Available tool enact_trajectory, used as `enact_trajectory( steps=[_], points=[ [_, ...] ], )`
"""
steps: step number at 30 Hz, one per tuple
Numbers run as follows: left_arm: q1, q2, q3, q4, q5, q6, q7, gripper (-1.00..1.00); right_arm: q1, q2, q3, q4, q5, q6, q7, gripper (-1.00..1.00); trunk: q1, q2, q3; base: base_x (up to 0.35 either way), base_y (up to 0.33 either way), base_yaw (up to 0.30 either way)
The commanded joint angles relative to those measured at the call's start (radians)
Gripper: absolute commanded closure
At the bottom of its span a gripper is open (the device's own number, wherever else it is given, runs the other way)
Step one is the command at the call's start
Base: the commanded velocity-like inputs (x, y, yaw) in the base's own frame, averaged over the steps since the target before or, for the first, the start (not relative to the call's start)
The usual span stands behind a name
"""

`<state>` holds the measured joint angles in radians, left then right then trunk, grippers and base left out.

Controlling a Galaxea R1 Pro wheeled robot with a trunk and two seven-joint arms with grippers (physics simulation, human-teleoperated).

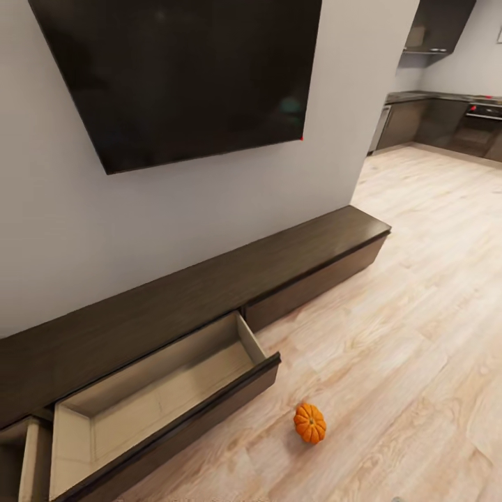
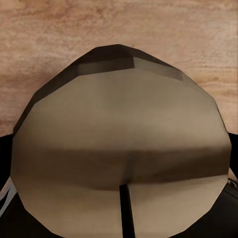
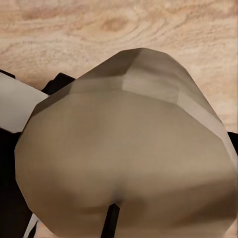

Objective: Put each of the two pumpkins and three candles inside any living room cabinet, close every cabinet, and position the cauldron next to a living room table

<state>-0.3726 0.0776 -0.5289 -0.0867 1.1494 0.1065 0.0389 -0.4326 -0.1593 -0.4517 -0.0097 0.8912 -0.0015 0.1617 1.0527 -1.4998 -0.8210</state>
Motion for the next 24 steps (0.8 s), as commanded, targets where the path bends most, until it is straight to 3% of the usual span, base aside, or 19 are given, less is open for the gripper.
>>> enact_trajectory(
  steps=[1, 24],
  points=[
    [0.000, 0.001, -0.007, -0.002, 0.007, 0.004, 0.005, 1.00, 0.000, 0.000, -0.009, -0.001, 0.006, 0.000, 0.004, 1.00, 0.000, 0.000, -0.002, -0.118, 0.000, 0.199],
    [0.000, 0.003, -0.008, -0.001, 0.009, 0.004, 0.005, 1.00, 0.012, 0.000, -0.009, -0.002, 0.012, 0.000, 0.004, 1.00, 0.000, 0.000, -0.030, -0.023, 0.000, 0.199]
  ],
)
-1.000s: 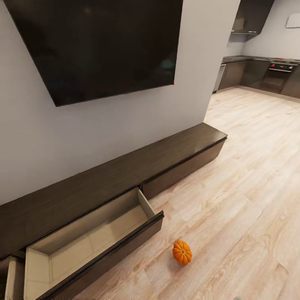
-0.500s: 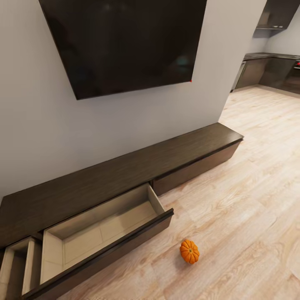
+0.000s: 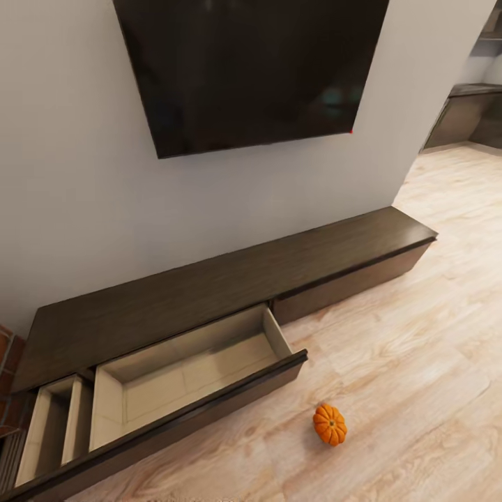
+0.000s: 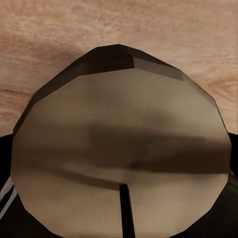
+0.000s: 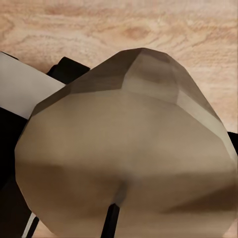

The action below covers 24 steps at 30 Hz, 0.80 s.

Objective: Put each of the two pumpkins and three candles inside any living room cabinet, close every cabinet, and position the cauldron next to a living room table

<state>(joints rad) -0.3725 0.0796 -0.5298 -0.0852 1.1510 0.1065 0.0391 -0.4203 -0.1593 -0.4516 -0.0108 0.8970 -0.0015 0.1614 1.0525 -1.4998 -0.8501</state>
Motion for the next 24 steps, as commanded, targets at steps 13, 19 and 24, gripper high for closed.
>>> enact_trajectory(
  steps=[13, 19, 24],
  points=[
    [0.000, 0.000, -0.007, -0.003, 0.007, 0.004, 0.004, 1.00, 0.000, -0.001, -0.009, -0.002, -0.004, -0.034, 0.004, 1.00, 0.000, 0.000, -0.011, 0.000, 0.000, 0.154],
    [0.000, -0.001, -0.007, -0.004, 0.006, 0.004, 0.004, 1.00, 0.000, 0.000, -0.009, -0.001, -0.003, -0.035, 0.004, 1.00, 0.000, 0.000, -0.004, 0.000, 0.000, 0.176],
    [0.000, -0.001, -0.007, -0.004, 0.006, 0.004, 0.004, 1.00, 0.000, -0.001, -0.009, -0.001, -0.004, -0.035, 0.004, 1.00, 0.000, 0.000, 0.002, 0.000, 0.000, 0.222]
  ],
)
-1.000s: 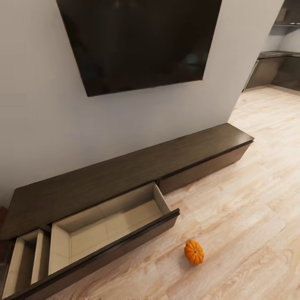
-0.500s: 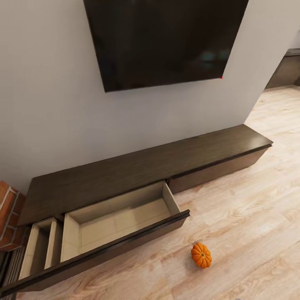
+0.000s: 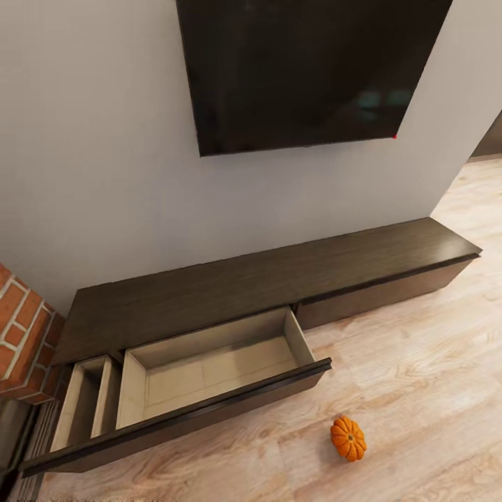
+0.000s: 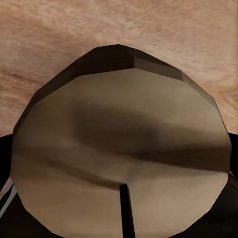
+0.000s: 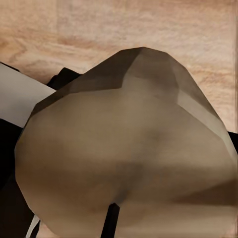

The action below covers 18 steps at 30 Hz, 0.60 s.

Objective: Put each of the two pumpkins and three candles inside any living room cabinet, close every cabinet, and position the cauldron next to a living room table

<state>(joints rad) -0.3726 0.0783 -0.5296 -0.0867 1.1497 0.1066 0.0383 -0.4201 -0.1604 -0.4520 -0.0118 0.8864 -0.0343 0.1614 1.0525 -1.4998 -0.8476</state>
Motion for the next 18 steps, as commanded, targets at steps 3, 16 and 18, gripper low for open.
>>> enact_trajectory(
  steps=[3, 16, 18],
  points=[
    [0.000, 0.000, -0.007, -0.002, 0.007, 0.004, 0.005, 1.00, 0.000, 0.000, -0.008, -0.001, 0.006, -0.002, 0.003, 1.00, 0.000, 0.000, 0.003, 0.000, 0.000, 0.227],
    [0.000, 0.000, -0.007, -0.002, 0.007, 0.004, 0.005, 1.00, 0.001, 0.000, -0.008, -0.001, 0.005, -0.004, 0.003, 1.00, 0.000, 0.000, 0.019, 0.000, 0.000, 0.227],
    [0.000, 0.000, -0.007, -0.002, 0.007, 0.004, 0.005, 1.00, 0.001, 0.001, -0.008, -0.001, 0.005, -0.004, 0.003, 1.00, 0.000, 0.000, 0.021, 0.000, 0.000, 0.228]
  ],
)
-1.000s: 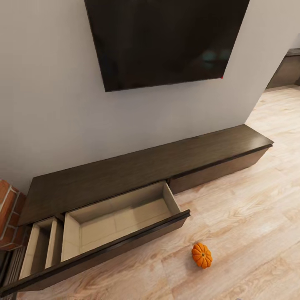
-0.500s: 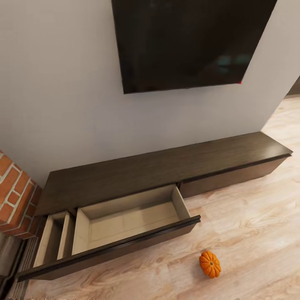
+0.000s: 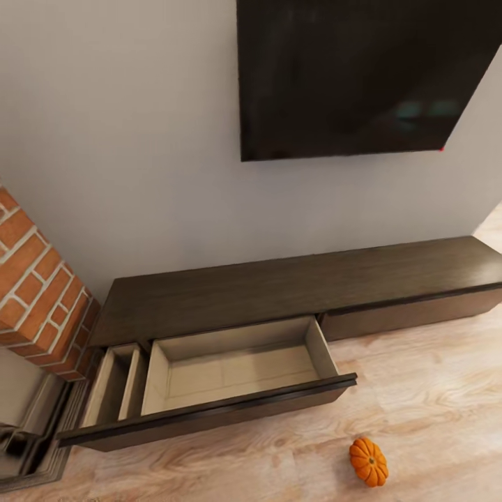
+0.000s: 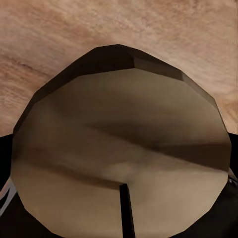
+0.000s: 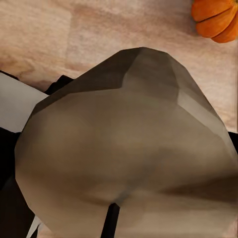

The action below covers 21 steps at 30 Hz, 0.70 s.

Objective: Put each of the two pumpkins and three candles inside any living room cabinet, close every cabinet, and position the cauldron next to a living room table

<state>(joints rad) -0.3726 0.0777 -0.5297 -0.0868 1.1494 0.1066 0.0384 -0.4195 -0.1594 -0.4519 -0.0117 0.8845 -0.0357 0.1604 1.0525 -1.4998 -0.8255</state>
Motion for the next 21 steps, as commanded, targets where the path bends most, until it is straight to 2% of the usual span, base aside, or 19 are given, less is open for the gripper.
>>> enact_trajectory(
  steps=[1, 6, 14, 21],
  points=[
    [0.000, 0.001, -0.007, -0.002, 0.007, 0.004, 0.005, 1.00, 0.000, 0.000, -0.008, -0.001, 0.007, -0.003, 0.004, 1.00, 0.000, 0.000, 0.001, 0.000, 0.000, 0.227],
    [0.000, -0.001, -0.007, -0.003, 0.007, 0.004, 0.005, 1.00, 0.000, 0.000, -0.008, -0.001, 0.008, -0.003, 0.004, 1.00, 0.000, 0.000, 0.007, 0.000, -0.043, 0.227],
    [0.000, 0.000, -0.007, -0.002, 0.007, 0.004, 0.005, 1.00, 0.000, 0.000, -0.008, -0.001, 0.007, -0.003, 0.004, 1.00, 0.000, 0.000, 0.016, 0.000, -0.218, 0.228],
    [0.000, 0.001, -0.007, -0.002, 0.007, 0.004, 0.005, 1.00, 0.001, 0.000, -0.008, -0.001, 0.008, -0.003, 0.004, 1.00, 0.000, 0.000, 0.025, 0.000, -0.023, 0.229]
  ],
)
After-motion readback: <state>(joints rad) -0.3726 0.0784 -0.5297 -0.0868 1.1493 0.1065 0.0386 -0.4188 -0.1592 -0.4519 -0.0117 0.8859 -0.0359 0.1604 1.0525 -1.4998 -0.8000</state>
